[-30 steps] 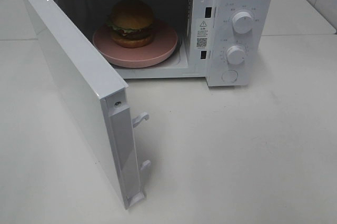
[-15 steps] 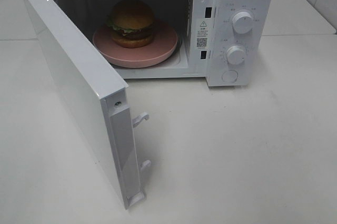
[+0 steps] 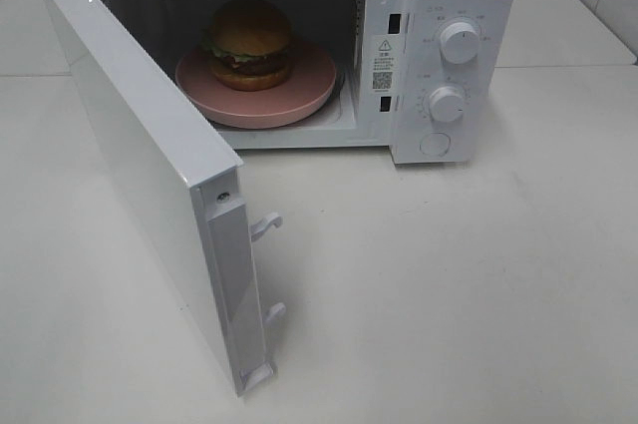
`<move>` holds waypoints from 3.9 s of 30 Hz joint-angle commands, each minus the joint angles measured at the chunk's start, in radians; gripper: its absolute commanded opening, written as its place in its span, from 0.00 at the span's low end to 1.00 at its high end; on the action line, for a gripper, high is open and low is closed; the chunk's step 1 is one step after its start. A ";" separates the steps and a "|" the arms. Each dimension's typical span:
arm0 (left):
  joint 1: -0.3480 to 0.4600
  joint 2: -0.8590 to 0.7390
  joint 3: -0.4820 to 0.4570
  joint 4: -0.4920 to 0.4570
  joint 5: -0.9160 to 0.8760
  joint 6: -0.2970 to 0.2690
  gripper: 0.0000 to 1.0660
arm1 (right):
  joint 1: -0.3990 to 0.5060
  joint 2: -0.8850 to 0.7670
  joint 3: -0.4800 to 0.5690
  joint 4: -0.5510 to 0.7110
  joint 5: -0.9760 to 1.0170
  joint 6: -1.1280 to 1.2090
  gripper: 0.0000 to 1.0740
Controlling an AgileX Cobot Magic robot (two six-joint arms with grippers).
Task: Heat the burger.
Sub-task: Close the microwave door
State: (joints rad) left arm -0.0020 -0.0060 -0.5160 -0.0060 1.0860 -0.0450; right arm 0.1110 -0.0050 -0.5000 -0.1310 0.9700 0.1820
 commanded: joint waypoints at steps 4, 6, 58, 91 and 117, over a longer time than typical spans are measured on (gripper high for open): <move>-0.007 -0.005 -0.001 -0.002 -0.017 0.001 0.94 | -0.006 -0.025 0.006 -0.003 -0.006 0.004 0.71; -0.007 -0.005 -0.001 -0.002 -0.017 0.001 0.94 | -0.006 -0.025 0.006 -0.003 -0.006 0.004 0.71; -0.007 0.042 -0.027 -0.020 -0.243 -0.006 0.58 | -0.006 -0.025 0.006 -0.003 -0.006 0.003 0.71; -0.007 0.701 0.295 -0.068 -1.391 -0.007 0.00 | -0.006 -0.025 0.006 -0.003 -0.006 0.003 0.71; -0.010 1.354 0.288 0.555 -1.994 -0.374 0.00 | -0.006 -0.025 0.006 -0.003 -0.006 0.003 0.71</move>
State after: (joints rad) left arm -0.0050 1.3470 -0.2260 0.5410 -0.8740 -0.4110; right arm 0.1110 -0.0050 -0.5000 -0.1310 0.9700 0.1820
